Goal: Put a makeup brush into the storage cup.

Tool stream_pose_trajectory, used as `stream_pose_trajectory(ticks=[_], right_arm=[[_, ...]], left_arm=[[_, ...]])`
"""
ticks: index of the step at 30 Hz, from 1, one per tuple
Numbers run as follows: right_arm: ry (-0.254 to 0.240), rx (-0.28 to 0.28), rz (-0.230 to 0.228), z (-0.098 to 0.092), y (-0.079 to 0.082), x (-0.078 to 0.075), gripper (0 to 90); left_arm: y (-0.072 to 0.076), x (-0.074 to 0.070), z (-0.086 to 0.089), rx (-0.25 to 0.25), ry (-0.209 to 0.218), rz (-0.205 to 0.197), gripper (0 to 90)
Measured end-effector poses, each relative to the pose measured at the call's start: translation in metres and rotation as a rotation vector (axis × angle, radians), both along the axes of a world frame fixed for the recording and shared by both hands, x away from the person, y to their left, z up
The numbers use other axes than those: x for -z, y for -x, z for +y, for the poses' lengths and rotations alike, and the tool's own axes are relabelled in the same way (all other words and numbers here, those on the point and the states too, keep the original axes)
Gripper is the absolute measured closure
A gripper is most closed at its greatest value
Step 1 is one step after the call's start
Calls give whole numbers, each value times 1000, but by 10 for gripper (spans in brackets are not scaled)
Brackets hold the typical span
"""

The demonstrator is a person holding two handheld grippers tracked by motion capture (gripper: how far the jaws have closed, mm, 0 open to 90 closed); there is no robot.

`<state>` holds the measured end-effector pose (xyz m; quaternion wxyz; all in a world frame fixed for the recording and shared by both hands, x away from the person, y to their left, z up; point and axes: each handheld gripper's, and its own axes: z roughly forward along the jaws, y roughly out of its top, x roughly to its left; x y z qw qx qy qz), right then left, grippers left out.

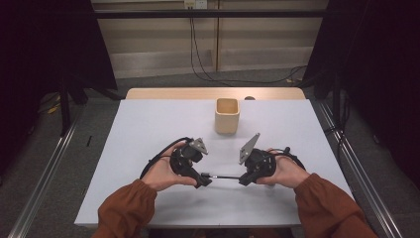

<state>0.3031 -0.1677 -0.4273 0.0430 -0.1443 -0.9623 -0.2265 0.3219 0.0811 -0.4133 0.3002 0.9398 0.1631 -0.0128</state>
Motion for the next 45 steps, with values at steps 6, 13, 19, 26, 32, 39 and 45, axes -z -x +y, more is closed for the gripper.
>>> stream_pose_trajectory(ticks=[6,13,19,26,32,39,45], right_arm=[[-16,28,2,-9,0,0,861],[-27,76,-1,-20,3,2,861],[-72,139,-13,-30,5,4,861],[-102,217,-28,-34,8,11,861],[-148,266,-42,-36,12,17,862],[-248,323,-68,-37,11,21,862],[-280,343,-80,-38,12,26,862]], left_arm=[[0,0,20,-64,45,-33,71],[3,7,38,-157,98,-33,52],[9,7,52,-222,119,-66,41],[17,8,61,-289,165,-84,32],[28,11,65,-341,181,-95,32],[33,15,68,-363,213,-106,32],[36,19,67,-343,212,-101,32]])
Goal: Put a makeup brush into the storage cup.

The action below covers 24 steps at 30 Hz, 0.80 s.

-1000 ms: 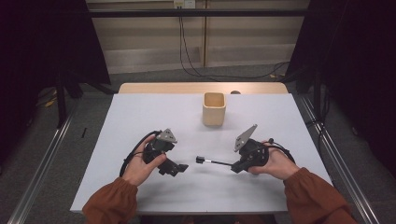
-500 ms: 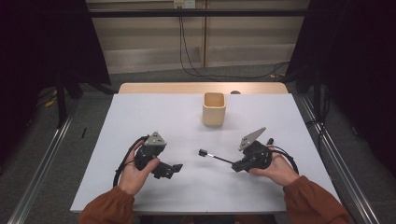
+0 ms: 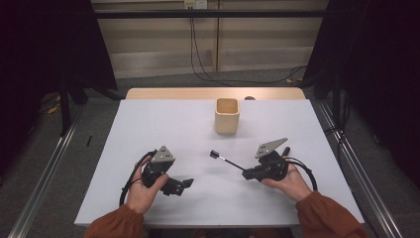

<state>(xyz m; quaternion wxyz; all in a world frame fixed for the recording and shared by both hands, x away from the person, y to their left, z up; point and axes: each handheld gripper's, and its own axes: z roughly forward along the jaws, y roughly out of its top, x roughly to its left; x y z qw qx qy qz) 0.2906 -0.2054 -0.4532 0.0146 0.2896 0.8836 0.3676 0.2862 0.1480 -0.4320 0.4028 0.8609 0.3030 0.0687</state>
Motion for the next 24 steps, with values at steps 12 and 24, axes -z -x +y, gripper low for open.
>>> stream_pose_trajectory(ticks=[12,24], right_arm=[[-141,19,-77,-5,5,4,862],[-272,7,-182,-8,10,-1,862]], left_arm=[[6,-4,5,-29,30,-37,31],[9,-6,6,-38,56,-67,32]])
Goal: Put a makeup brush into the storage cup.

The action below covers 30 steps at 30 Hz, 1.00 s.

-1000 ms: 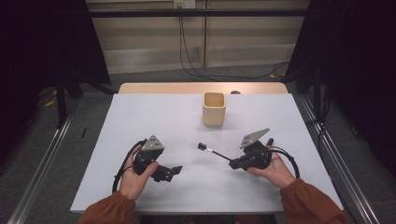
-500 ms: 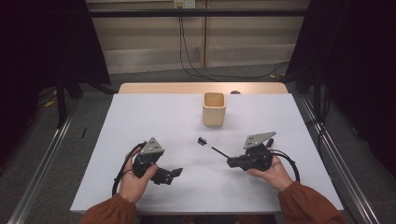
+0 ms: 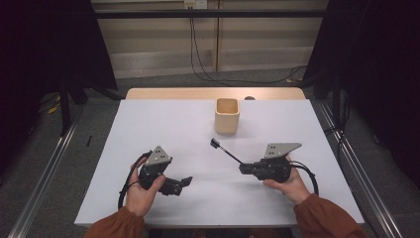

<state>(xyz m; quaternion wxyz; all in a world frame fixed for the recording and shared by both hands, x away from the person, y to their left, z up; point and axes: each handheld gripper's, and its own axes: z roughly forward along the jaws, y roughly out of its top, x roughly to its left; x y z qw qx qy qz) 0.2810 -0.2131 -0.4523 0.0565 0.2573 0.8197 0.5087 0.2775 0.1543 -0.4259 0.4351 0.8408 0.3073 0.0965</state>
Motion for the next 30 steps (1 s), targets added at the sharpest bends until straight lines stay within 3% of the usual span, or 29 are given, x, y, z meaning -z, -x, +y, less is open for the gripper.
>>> stream_pose_trajectory(ticks=[4,10,12,14,16,18,21,28,30], right_arm=[[-59,-6,-56,1,3,-3,862],[-89,0,-48,1,2,-2,862],[-98,4,-47,1,2,-2,862],[-108,0,-45,1,1,-3,862],[-116,-5,-42,1,1,-3,862],[-118,-9,-34,2,0,-2,862],[-122,-18,-33,4,0,-3,862],[-139,-33,-30,8,0,-5,862],[-144,-33,-27,8,0,-5,862]], left_arm=[[1,0,0,-4,19,-9,31],[2,1,-2,-15,50,-22,31],[2,1,-4,-29,87,-9,31],[3,0,-7,-44,81,-22,31],[3,1,-10,-49,102,-21,31],[3,1,-14,-55,107,-49,31],[2,1,-19,-32,160,-55,31],[4,-3,-31,-12,209,-102,38],[3,-4,-34,6,255,-101,37]])
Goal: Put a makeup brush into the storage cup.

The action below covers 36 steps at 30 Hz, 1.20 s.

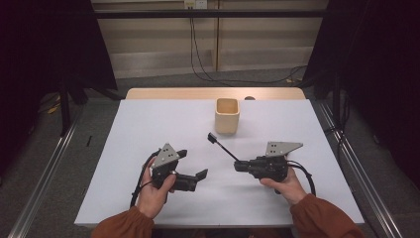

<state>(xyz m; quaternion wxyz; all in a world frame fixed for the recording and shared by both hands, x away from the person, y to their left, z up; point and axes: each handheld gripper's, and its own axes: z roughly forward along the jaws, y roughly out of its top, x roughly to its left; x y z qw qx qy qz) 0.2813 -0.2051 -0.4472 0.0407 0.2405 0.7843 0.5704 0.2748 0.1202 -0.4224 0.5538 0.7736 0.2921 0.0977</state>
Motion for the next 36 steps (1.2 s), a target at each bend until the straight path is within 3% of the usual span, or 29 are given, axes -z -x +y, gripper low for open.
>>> stream_pose_trajectory(ticks=[3,8,15,18,28,32,35,36], right_arm=[[-4,-6,-6,1,1,-1,862],[-9,-6,-6,2,2,-2,862],[-10,-8,-5,2,2,-3,862],[-11,-5,2,1,1,-3,862],[8,-8,3,2,2,-1,862],[4,-6,2,2,2,-1,862],[3,0,6,1,2,-1,861],[3,0,6,1,2,-1,861]], left_arm=[[-1,1,-5,22,21,-20,41],[-6,1,-13,66,102,-27,39],[-12,-4,-28,79,71,-54,29],[-15,-5,-36,123,80,-83,22],[-21,-3,-56,114,79,-63,69],[-21,-3,-61,113,83,-71,131],[-22,-3,-62,111,101,-58,243],[-23,-3,-62,114,113,-48,243]])
